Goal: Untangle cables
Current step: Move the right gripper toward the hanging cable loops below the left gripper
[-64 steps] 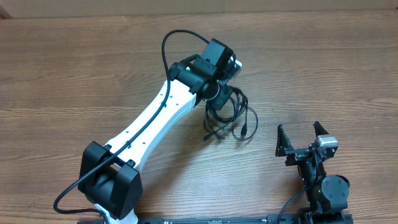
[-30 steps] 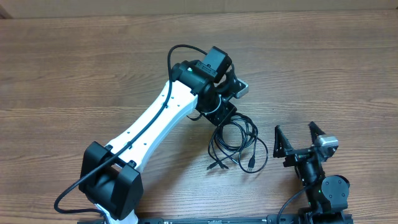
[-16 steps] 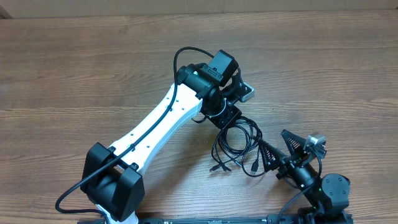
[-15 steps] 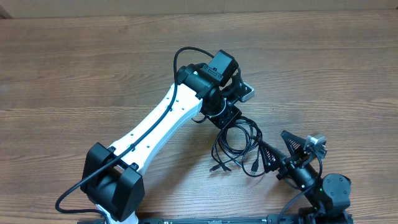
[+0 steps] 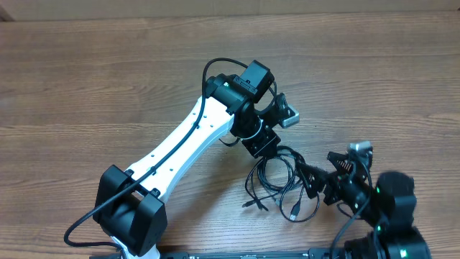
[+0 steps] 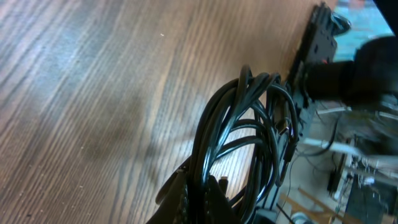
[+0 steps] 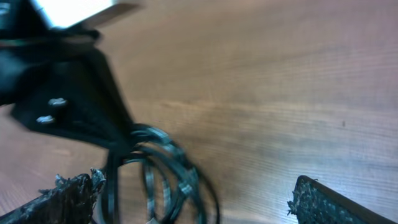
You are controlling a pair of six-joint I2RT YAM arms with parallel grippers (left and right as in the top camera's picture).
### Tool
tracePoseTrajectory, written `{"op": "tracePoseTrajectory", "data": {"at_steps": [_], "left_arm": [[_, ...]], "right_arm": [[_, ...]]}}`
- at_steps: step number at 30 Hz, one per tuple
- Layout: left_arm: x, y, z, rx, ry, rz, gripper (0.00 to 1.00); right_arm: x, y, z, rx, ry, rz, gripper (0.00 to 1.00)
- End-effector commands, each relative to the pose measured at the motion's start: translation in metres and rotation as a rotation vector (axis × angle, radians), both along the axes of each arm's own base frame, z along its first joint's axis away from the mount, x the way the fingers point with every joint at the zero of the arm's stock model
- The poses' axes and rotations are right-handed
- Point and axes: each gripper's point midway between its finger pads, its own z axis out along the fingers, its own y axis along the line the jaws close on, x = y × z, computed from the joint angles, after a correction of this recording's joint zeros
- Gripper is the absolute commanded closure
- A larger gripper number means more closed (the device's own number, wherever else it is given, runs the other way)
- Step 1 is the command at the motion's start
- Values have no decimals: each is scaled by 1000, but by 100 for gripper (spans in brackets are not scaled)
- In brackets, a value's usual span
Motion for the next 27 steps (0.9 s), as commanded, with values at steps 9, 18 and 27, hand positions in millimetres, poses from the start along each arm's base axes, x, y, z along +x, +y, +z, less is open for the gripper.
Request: {"op": "tracePoseTrajectory", "data": {"at_steps": [9, 18, 27], "left_arm": [[-6, 2, 10, -37, -55, -104, 96], [-3, -5, 14, -74, -64, -103, 96], [-2, -23, 28, -201, -62, -122, 96]], "right_arm": [[12, 26, -11, 4, 123, 194, 18], [9, 38, -1, 46, 83, 279, 67], [9, 38, -2, 41, 80, 282, 67]]}}
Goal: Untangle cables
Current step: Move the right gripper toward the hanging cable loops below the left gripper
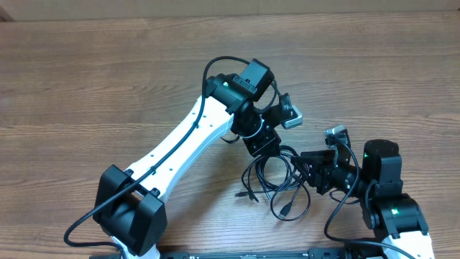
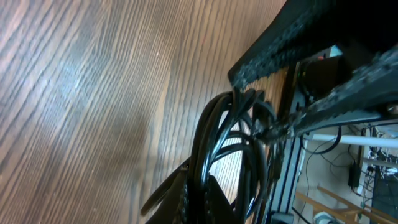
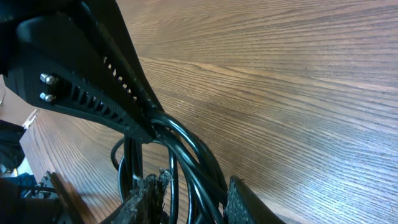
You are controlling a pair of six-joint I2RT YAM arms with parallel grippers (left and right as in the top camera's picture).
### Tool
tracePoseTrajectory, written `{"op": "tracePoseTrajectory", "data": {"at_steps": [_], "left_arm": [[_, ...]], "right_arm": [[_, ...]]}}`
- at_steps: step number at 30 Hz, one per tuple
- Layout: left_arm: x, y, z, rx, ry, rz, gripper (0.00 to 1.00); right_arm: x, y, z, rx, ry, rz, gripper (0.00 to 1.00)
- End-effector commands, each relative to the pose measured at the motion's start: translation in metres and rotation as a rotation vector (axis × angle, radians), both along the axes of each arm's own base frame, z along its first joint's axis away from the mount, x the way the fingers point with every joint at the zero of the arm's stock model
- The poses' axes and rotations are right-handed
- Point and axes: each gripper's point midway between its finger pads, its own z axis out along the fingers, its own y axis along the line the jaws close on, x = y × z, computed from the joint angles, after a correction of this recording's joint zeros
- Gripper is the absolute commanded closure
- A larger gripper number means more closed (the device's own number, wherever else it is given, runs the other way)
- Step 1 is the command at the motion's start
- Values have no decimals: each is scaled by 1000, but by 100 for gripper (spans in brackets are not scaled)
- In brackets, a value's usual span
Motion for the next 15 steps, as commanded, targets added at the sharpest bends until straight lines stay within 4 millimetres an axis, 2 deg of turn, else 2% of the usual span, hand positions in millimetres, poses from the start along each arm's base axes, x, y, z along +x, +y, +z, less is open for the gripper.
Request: {"op": "tracePoseTrajectory", "data": {"at_steps": [1, 15], "left_arm": [[-8, -15, 24, -130, 15, -45, 96], [-15, -26, 39, -235, 67, -71, 96]], "right_arm": [[-1, 5, 14, 14, -46, 42, 67], [1, -1, 8, -22, -37, 13, 67]]}}
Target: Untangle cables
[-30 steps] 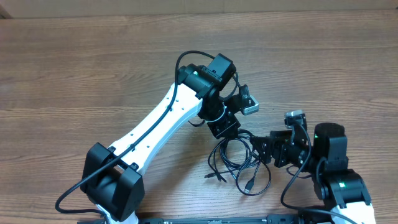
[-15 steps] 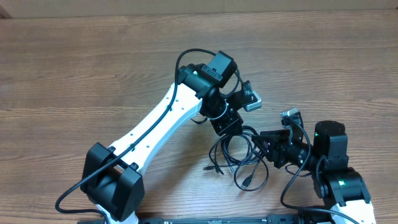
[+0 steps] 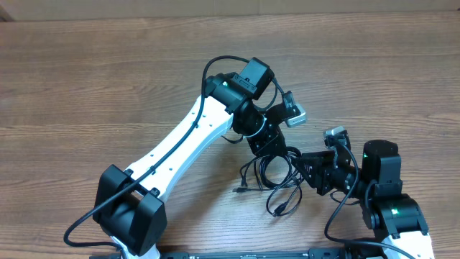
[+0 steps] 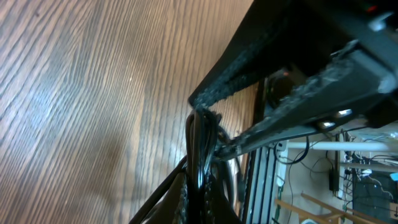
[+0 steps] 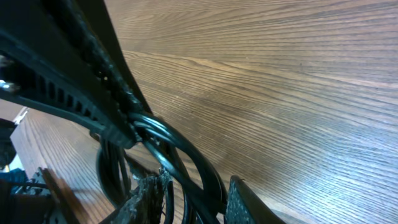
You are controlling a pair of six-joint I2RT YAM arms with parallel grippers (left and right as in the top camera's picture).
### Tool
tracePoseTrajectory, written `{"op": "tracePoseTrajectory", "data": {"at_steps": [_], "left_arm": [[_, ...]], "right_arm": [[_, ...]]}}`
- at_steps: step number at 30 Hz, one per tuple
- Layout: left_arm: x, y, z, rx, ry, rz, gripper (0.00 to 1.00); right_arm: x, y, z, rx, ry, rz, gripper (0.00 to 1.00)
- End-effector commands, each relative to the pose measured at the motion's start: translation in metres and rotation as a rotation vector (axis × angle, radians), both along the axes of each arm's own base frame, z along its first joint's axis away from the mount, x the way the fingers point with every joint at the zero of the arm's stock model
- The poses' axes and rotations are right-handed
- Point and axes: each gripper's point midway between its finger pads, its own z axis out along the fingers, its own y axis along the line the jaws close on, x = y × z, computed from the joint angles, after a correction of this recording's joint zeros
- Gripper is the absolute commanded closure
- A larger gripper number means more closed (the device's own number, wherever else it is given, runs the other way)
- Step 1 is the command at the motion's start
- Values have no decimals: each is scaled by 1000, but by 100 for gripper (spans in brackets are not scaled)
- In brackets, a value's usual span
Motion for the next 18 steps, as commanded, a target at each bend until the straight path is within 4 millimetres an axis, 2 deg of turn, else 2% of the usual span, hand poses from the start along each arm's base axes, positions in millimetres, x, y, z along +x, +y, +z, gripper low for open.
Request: {"op": "tracePoseTrajectory", "data": {"at_steps": [1, 6, 18], "left_arm": [[-7, -12, 26, -125, 16, -39, 96], [6, -20, 31, -145, 28, 39, 96], [50, -17, 43, -173, 99, 268, 96]], "right_arm": [[2, 2, 13, 7, -38, 15, 69], [2, 2, 13, 7, -38, 15, 79], [2, 2, 12, 7, -34, 15, 80]]}}
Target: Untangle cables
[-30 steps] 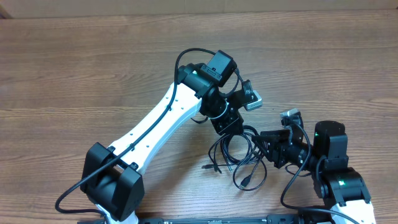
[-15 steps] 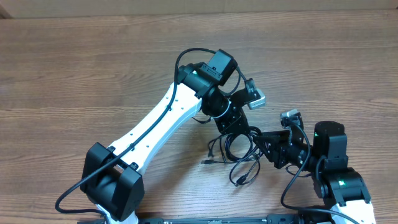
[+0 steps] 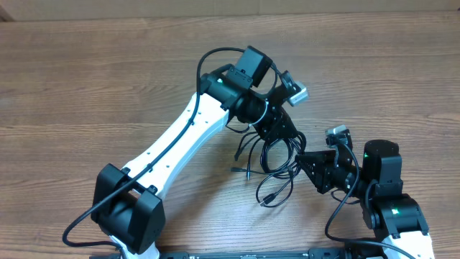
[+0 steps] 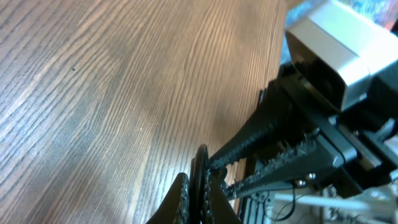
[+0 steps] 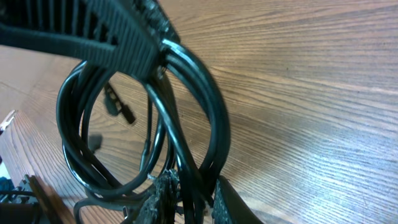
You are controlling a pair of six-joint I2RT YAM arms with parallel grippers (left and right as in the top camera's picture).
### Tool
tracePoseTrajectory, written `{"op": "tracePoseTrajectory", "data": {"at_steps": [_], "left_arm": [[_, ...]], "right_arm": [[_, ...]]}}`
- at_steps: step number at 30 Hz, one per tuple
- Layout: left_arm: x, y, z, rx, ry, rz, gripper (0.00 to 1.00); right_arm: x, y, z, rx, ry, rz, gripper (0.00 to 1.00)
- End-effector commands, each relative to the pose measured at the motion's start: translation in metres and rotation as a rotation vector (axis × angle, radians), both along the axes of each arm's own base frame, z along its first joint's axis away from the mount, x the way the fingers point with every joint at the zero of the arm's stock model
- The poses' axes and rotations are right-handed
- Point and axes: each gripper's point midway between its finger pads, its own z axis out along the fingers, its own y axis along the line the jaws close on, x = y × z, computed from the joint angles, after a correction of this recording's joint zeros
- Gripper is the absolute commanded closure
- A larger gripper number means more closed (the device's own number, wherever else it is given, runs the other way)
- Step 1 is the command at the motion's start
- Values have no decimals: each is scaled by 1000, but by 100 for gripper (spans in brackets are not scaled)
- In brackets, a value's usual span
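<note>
A tangle of black cables (image 3: 273, 153) hangs in loops between my two grippers near the table's middle right. My left gripper (image 3: 282, 129) is shut on the top of the bundle; in the left wrist view its fingertips (image 4: 181, 198) pinch a black strand (image 4: 200, 169). My right gripper (image 3: 302, 160) is shut on several strands at the bundle's right side; in the right wrist view the cable loops (image 5: 208, 106) run down between its fingers (image 5: 163, 198). Loose plug ends (image 3: 264, 199) trail on the wood below.
The wooden table (image 3: 86, 79) stretches left and back. My left arm's white link (image 3: 180, 137) crosses diagonally from the front left. The right arm's dark body (image 3: 384, 191) sits at the front right. A second cable end (image 3: 236, 170) lies left of the bundle.
My left gripper has moved farther back and up with the bundle, stretching the loops. My right gripper's fingers have closed in tighter on the strands. The trailing plug ends slid back.
My left gripper held the bundle while the right gripper stood open to its right. The right gripper then had its fingers around the bundle's right side. Since then the left gripper has drawn back from it, and the loops now hang stretched between both.
</note>
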Motion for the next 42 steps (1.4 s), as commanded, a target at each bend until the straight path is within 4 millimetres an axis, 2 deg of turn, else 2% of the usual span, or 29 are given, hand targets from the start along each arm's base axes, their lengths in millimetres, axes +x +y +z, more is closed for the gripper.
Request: {"op": "tracePoseTrajectory", "data": {"at_steps": [1, 11, 19, 21, 22, 23, 25, 32, 36, 39, 42], "left_arm": [[11, 2, 19, -45, 60, 83, 96], [36, 11, 21, -38, 115, 227, 96], [47, 18, 18, -18, 116, 282, 96], [46, 18, 18, -15, 120, 281, 96], [44, 19, 16, -7, 122, 274, 96], [41, 19, 15, 0, 123, 265, 96], [36, 22, 11, 16, 117, 239, 96], [10, 32, 3, 65, 178, 163, 96], [-11, 28, 16, -20, 230, 58, 96], [-17, 24, 26, -75, 264, 27, 96], [-21, 21, 33, -112, 282, 7, 96]], "right_arm": [[-2, 7, 13, 27, -25, 40, 81], [-3, 7, 12, 20, -25, 46, 81], [-3, 4, 9, 1, -20, 33, 84], [-3, 4, 9, 1, -20, 33, 70], [-3, 4, 9, 1, -20, 33, 43], [-3, 4, 9, 1, -22, 33, 28], [-2, 4, 9, 1, -24, 33, 21], [1, -1, 6, -25, -25, 3, 19], [3, -3, 5, -36, -27, -8, 22], [3, -4, 5, -39, -27, -11, 24], [3, -4, 5, -43, -33, -7, 31]]}}
